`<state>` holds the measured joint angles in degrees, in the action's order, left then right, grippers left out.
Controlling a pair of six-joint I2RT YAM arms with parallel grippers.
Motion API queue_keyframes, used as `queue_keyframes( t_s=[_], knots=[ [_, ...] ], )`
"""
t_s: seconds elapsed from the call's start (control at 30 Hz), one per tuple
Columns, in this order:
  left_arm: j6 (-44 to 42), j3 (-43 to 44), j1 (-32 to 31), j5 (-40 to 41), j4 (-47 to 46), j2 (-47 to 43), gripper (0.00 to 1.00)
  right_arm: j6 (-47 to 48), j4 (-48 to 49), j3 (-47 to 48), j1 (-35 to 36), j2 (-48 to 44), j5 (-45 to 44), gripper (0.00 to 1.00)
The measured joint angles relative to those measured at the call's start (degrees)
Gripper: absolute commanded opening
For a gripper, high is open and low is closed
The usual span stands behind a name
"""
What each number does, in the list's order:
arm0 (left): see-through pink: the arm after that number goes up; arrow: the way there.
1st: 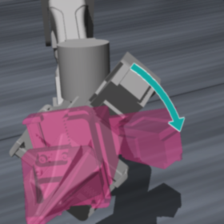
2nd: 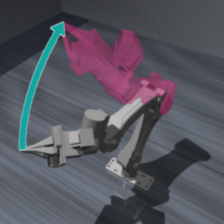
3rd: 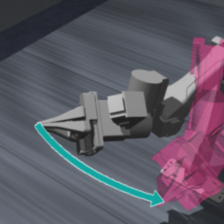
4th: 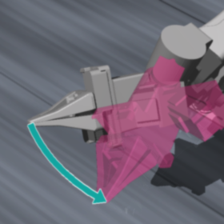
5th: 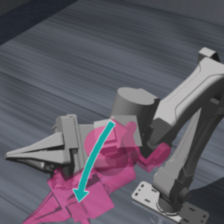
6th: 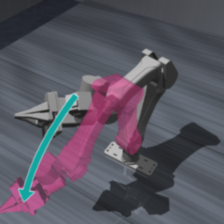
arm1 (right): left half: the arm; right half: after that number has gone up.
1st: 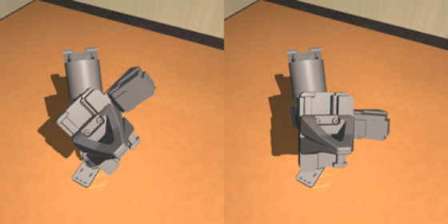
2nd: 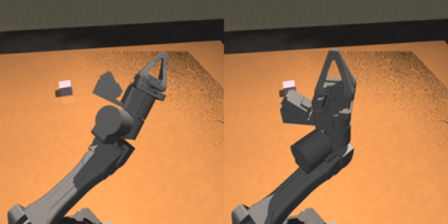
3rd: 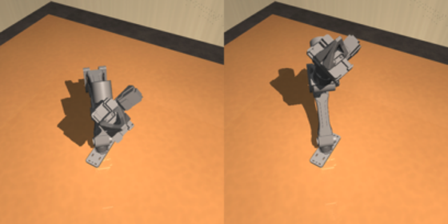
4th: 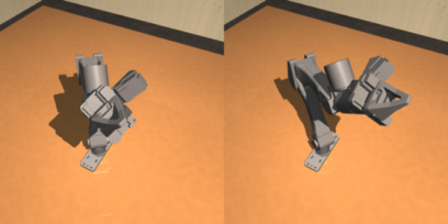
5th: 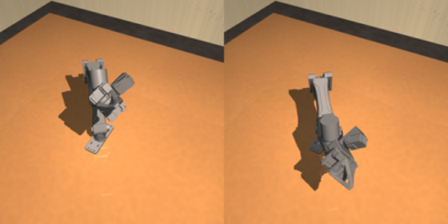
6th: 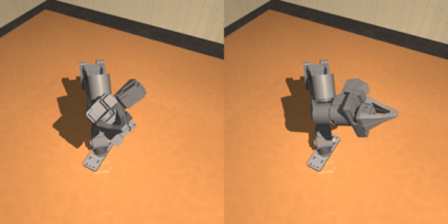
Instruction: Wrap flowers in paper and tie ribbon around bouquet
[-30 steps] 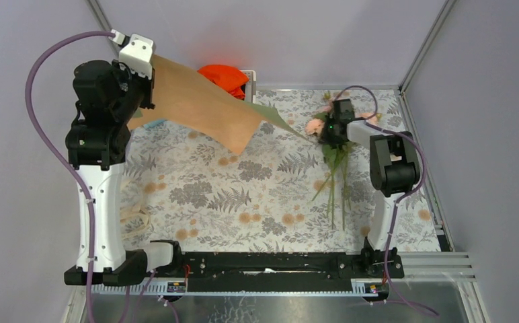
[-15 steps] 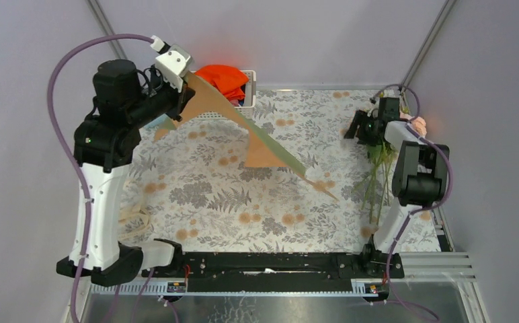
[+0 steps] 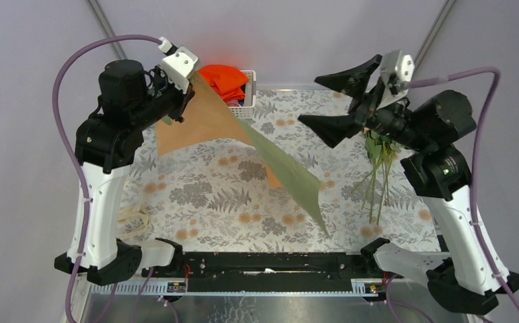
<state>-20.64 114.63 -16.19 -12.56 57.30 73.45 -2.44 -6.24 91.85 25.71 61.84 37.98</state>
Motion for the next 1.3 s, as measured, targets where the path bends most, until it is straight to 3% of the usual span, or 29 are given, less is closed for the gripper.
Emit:
queue_keyframes(
  t_s=[0.17,0.27,0.47,0.7,0.9,1.03,1.1,1.27,1.3],
  knots=[
    [0.1,0.0,-2.9,3.8,0.2,1.8,0.0,3.5,-5.6,2.8,15.3,6.4,-5.7,1.0],
    [0.2,0.0,-4.5,5.2,0.2,2.3,0.0,5.4,-9.0,4.7,20.5,12.9,-10.5,1.0],
    [0.2,0.0,-5.8,7.8,0.2,2.9,0.0,5.9,-13.7,4.8,24.1,24.5,-15.9,1.0],
    [0.1,-1.2,-5.9,12.2,0.1,4.1,0.0,6.3,-14.1,1.7,26.8,21.7,-26.8,1.0],
    [0.1,-2.1,-6.0,14.0,0.1,5.8,0.0,8.4,-11.7,1.1,39.2,18.6,-47.5,1.0],
    [-0.3,-2.3,-6.0,14.1,0.1,5.7,0.0,9.3,-9.7,-1.8,37.3,18.2,-53.6,0.92],
    [-0.7,-2.4,-6.0,14.1,0.1,5.5,0.0,9.3,-9.5,-4.0,34.2,18.1,-53.8,0.83],
    [-1.4,-3.0,-6.0,13.4,0.1,4.5,0.0,9.9,-10.2,-8.3,26.9,18.3,-52.7,0.16],
    [-1.6,-3.0,-6.0,12.9,0.1,4.4,0.17,9.7,-10.4,-8.3,25.9,18.4,-52.0,0.0]
  ],
)
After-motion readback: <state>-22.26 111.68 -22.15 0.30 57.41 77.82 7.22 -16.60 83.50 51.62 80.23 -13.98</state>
